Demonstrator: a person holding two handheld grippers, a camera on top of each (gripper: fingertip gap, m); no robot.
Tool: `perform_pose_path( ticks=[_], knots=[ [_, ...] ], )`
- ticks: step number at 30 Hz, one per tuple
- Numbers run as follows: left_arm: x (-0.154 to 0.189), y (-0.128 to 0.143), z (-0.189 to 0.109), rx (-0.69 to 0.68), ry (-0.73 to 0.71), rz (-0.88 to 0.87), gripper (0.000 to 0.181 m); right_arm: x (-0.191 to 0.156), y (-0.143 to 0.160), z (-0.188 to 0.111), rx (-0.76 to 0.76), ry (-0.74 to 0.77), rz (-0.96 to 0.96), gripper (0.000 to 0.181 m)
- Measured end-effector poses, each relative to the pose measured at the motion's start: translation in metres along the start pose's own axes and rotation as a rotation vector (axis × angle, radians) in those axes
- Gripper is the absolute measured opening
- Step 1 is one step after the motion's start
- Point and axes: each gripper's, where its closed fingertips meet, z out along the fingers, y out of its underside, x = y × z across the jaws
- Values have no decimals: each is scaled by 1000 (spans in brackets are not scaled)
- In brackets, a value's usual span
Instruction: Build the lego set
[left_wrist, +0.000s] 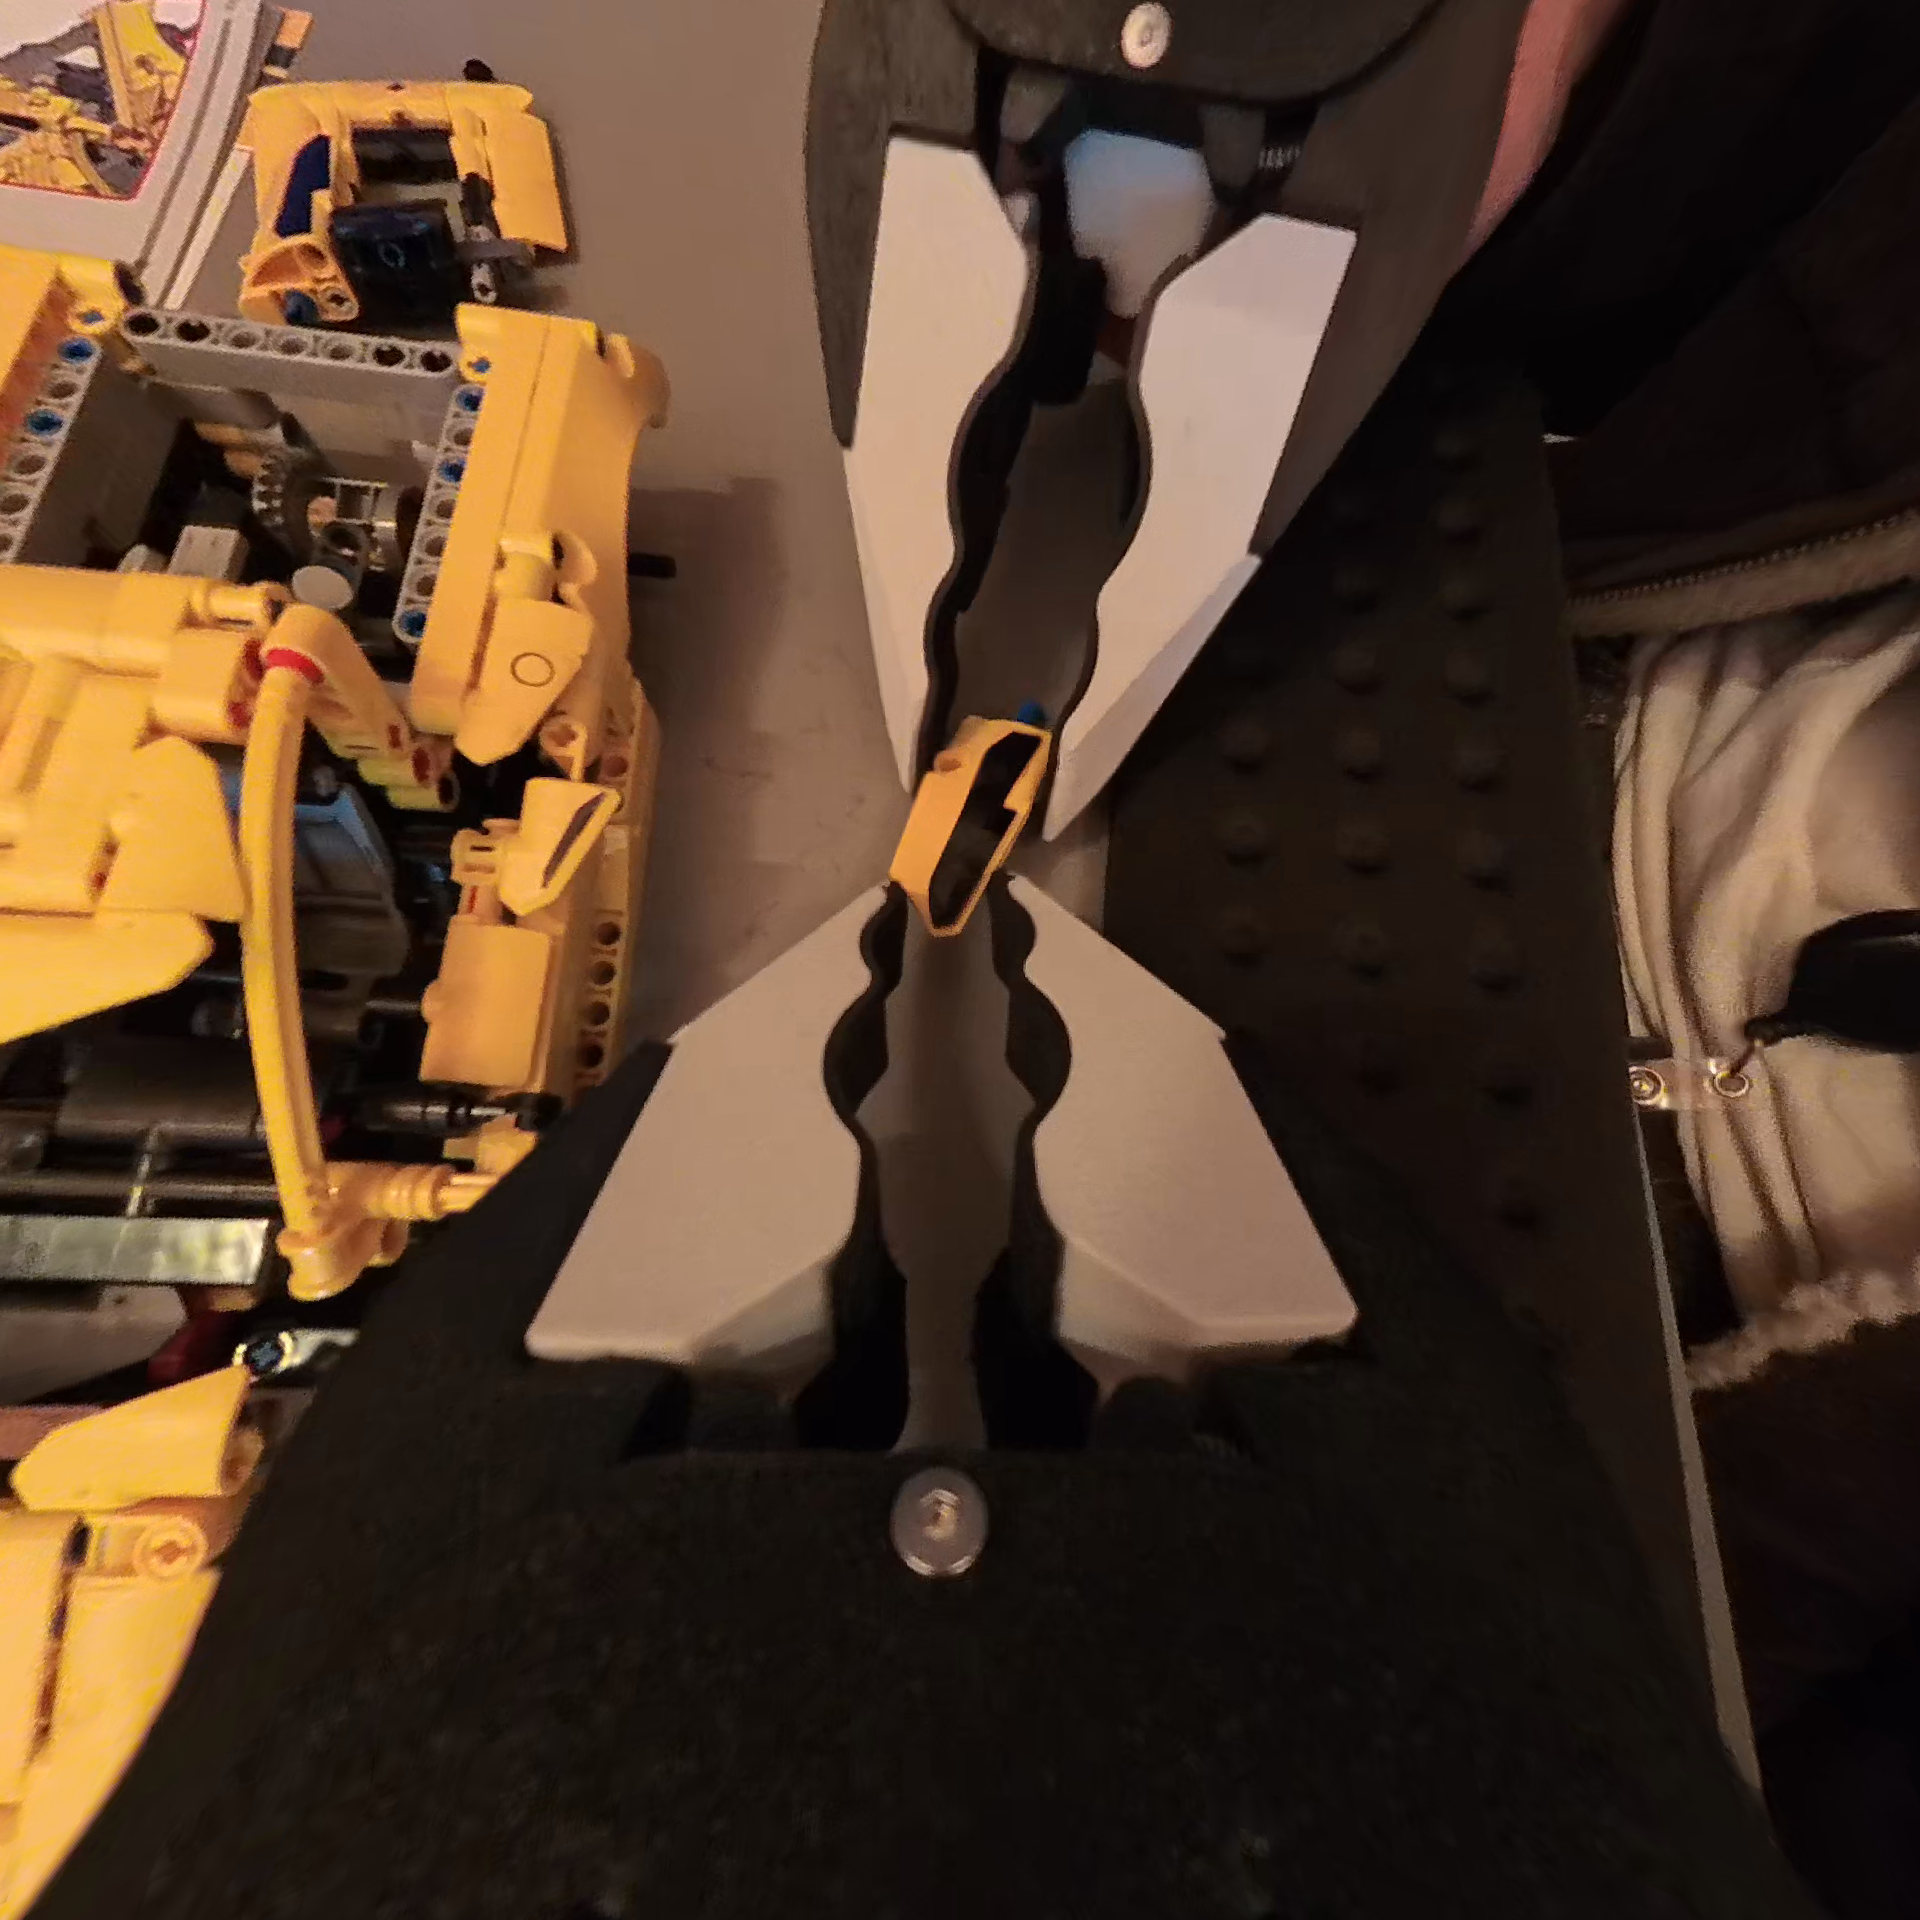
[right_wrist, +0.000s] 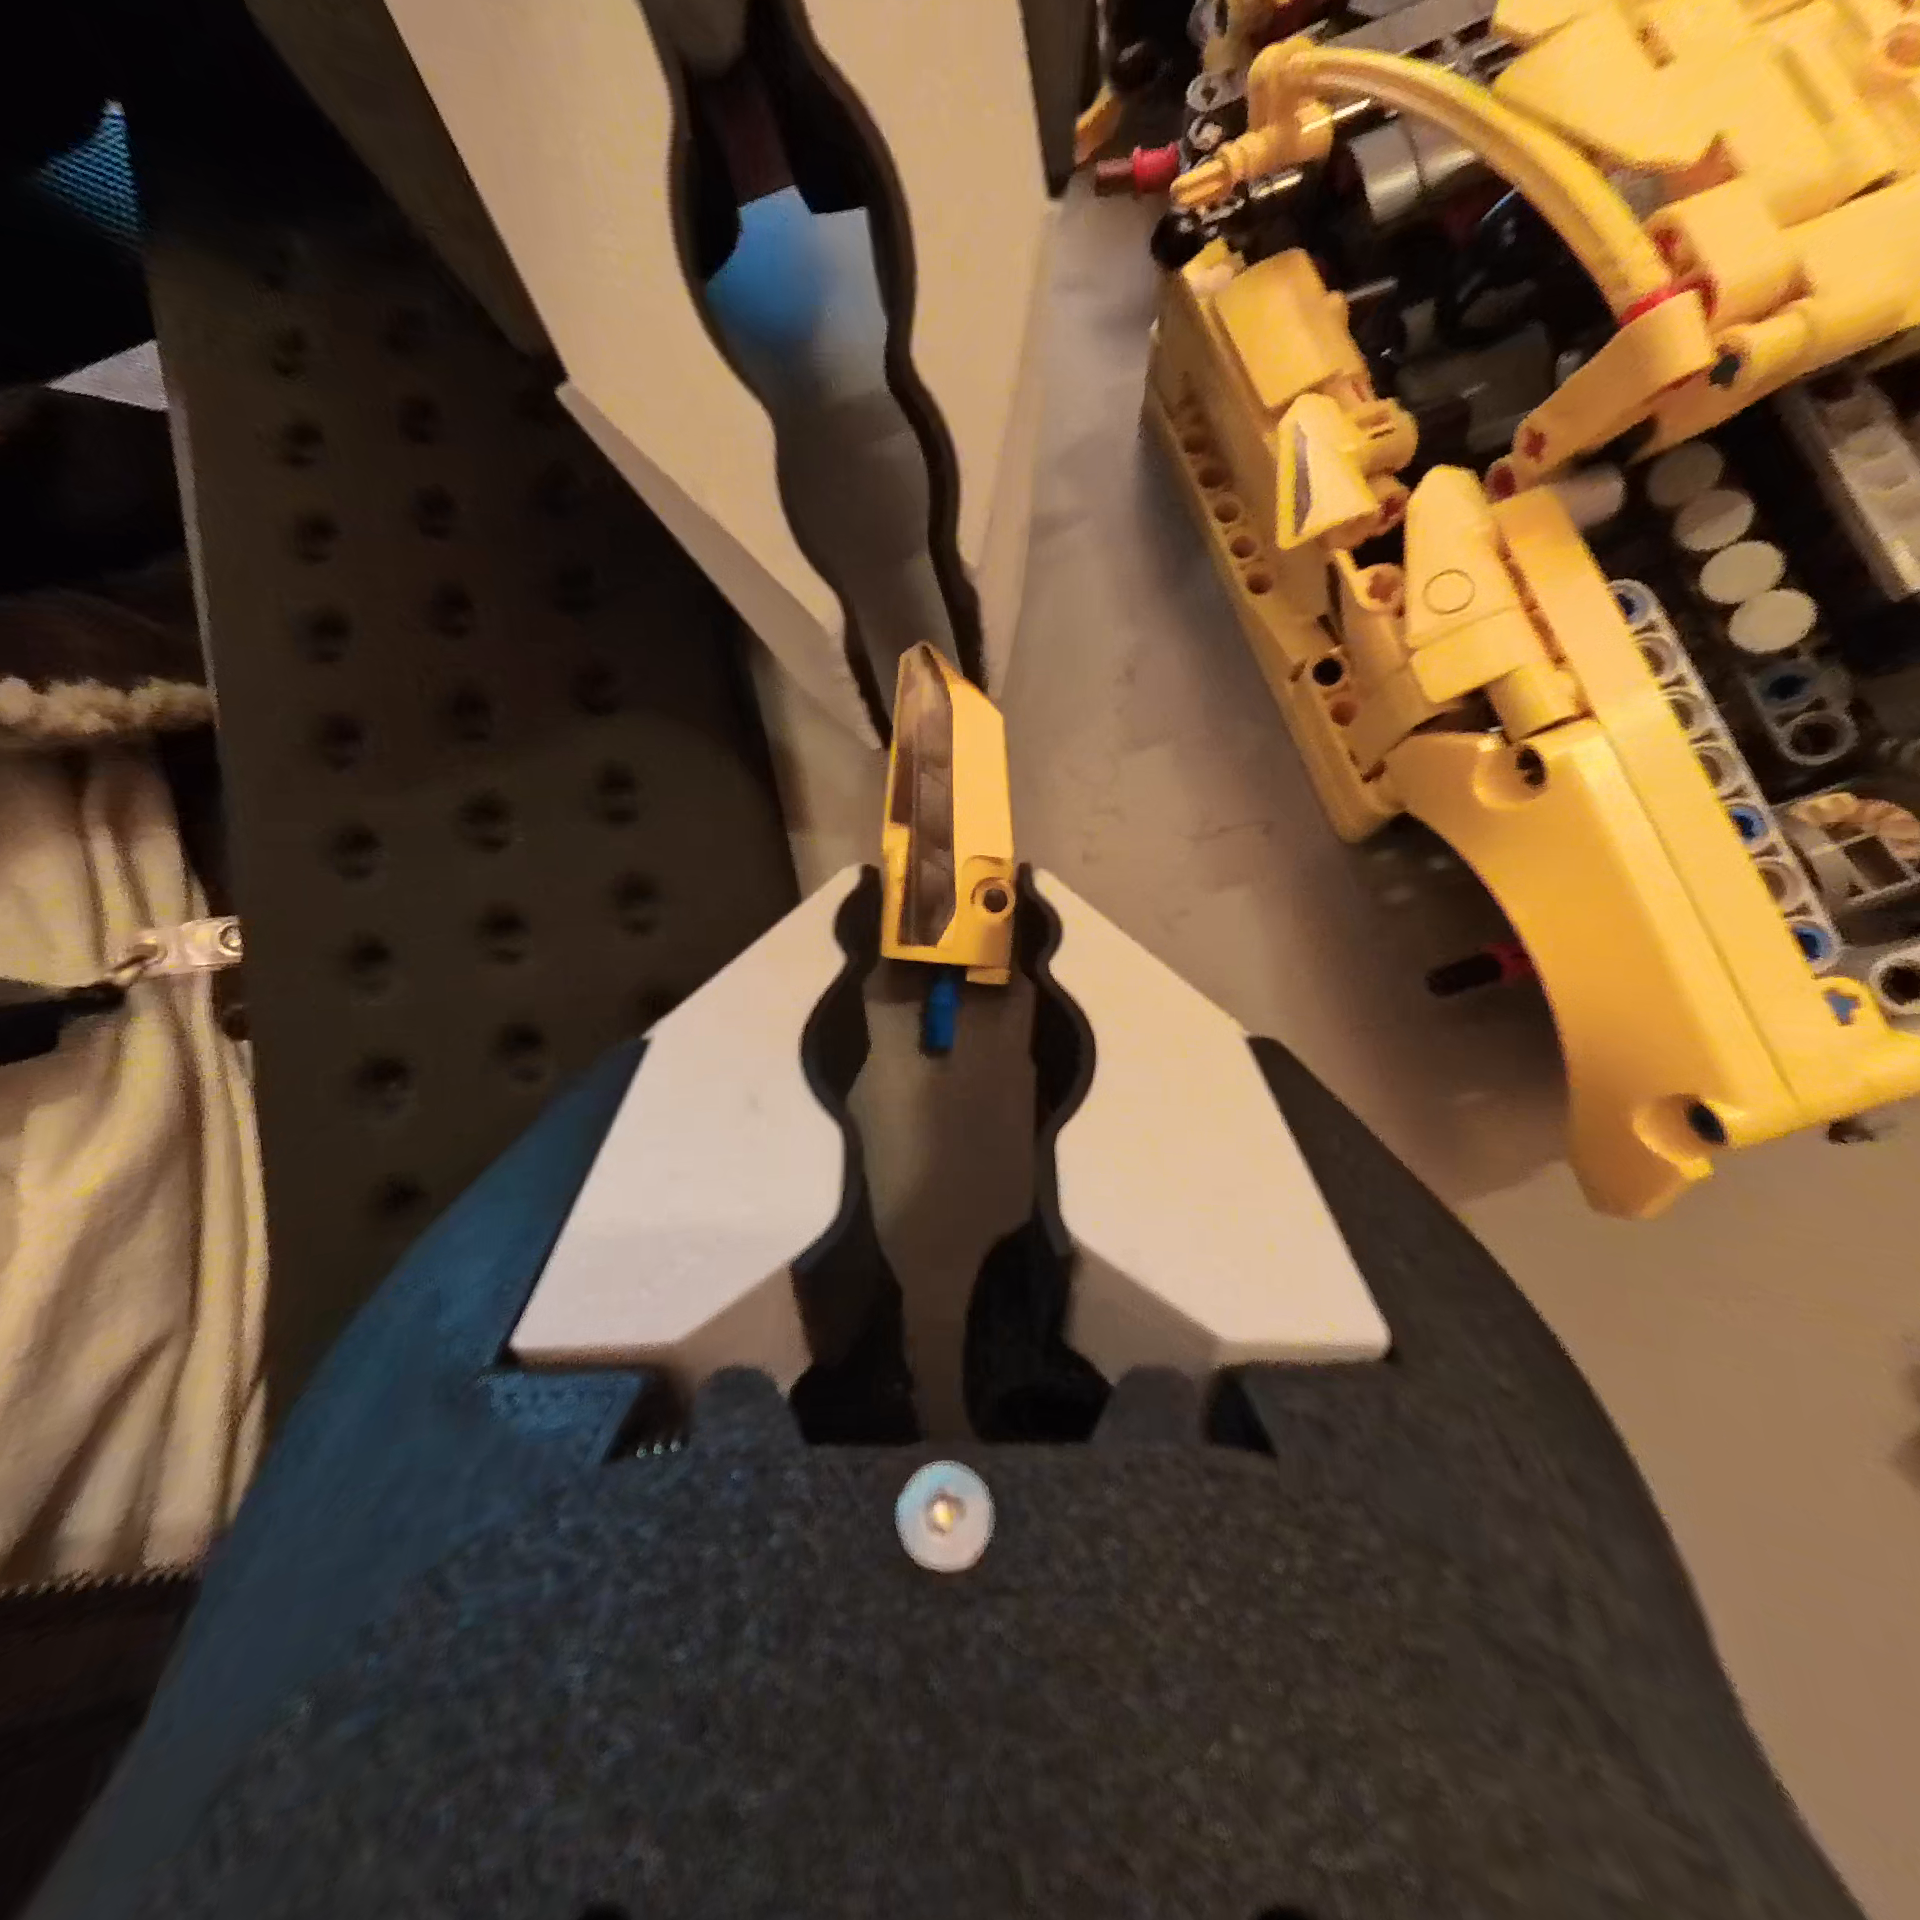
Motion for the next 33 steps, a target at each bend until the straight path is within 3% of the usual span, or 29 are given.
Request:
perform_pose_path(
  ticks=[4, 9, 13, 20, 24, 33],
  knots=[
    [-8, -12, -13, 102, -30, -120, 30, 16, -3, -8, 30, 162, -76, 26],
    [-13, -43, -40, 384, 42, -378, 31, 29, -34, -36, 165, 466, -311, 25],
    [-16, -58, -44, 509, 83, -495, 32, 26, -44, -46, 201, 571, -402, 25],
    [-7, -64, -28, 497, 97, -510, 31, 23, -48, -52, 247, 577, -399, 25],
    [-5, -66, -30, 515, 105, -493, 13, 21, -49, -51, 253, 561, -399, 25],
    [4, -76, -45, 600, 227, -516, 8, 6, -62, -66, 450, 339, -255, 25]
  ],
)
